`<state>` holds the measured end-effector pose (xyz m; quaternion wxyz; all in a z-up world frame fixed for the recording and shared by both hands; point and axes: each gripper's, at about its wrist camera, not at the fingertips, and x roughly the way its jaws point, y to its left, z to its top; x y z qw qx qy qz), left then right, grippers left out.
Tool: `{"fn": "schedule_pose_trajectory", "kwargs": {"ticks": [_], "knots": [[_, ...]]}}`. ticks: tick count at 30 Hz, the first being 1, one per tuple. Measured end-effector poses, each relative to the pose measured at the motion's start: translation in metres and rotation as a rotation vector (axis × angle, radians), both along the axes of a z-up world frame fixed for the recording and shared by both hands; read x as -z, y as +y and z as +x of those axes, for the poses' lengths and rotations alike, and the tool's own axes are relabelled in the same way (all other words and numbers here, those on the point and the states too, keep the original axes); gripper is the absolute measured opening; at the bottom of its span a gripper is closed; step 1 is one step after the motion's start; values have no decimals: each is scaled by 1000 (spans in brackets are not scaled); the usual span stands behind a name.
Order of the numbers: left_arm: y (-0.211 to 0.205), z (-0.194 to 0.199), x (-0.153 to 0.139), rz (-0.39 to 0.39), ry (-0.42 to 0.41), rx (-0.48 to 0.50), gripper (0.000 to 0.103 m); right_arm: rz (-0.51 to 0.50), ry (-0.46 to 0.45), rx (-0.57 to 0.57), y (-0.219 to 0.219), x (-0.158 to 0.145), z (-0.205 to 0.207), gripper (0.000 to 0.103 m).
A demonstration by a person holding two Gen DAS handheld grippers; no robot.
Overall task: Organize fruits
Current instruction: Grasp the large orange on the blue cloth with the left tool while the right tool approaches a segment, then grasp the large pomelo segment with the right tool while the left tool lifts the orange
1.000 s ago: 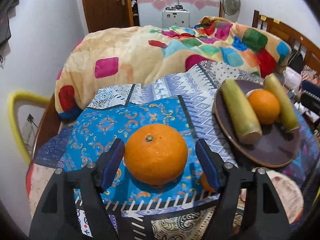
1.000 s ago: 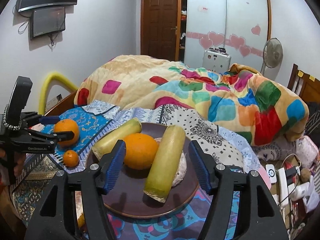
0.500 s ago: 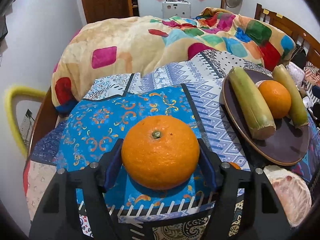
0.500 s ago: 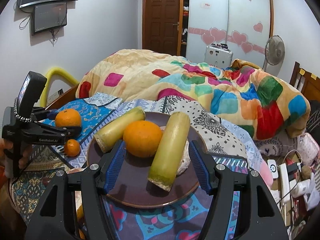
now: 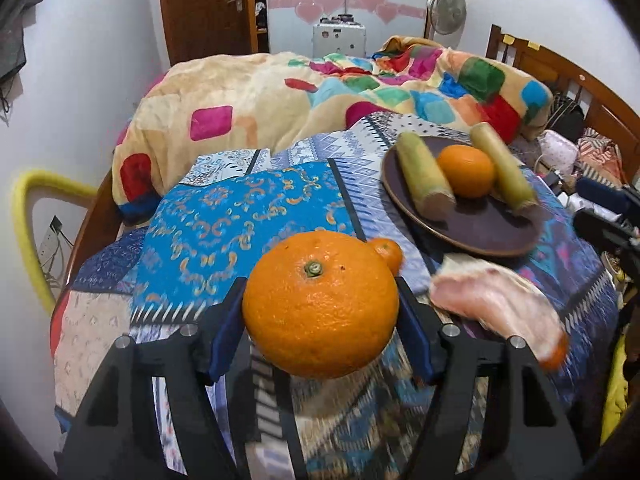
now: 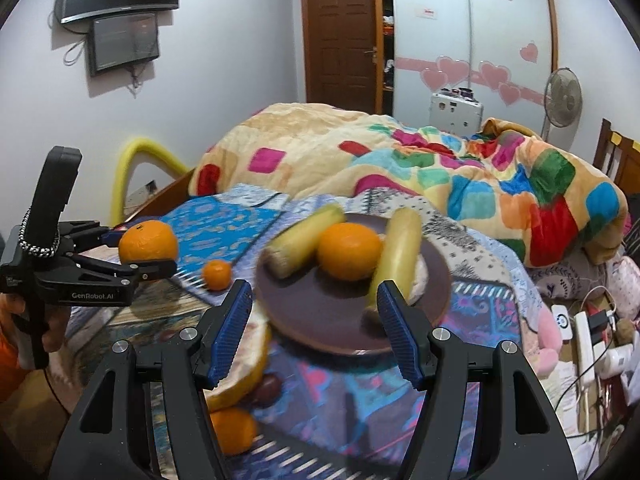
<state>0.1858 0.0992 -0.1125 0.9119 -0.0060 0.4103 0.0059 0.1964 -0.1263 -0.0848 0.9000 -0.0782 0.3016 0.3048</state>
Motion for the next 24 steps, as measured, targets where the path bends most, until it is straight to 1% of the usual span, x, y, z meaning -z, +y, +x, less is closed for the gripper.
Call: {"fn": "schedule_pose_trajectory", "kwargs": {"ticks": [6, 11, 17, 22, 24], "knots": [[-7, -39, -9, 4, -32, 12, 69, -16, 52, -51, 17, 18, -21, 61], [-10, -58, -8, 0, -39, 35, 69, -73, 106, -71, 34, 39, -19, 61], [-15, -70, -1, 32, -48, 63, 69, -133, 153, -83, 50, 54, -11, 61], [-16, -70, 7, 13, -42, 72, 69, -179, 145, -79, 59, 59, -6, 53], [-17, -70, 8, 11, -40, 72, 69, -184, 143, -84, 61, 60, -5, 53]]}}
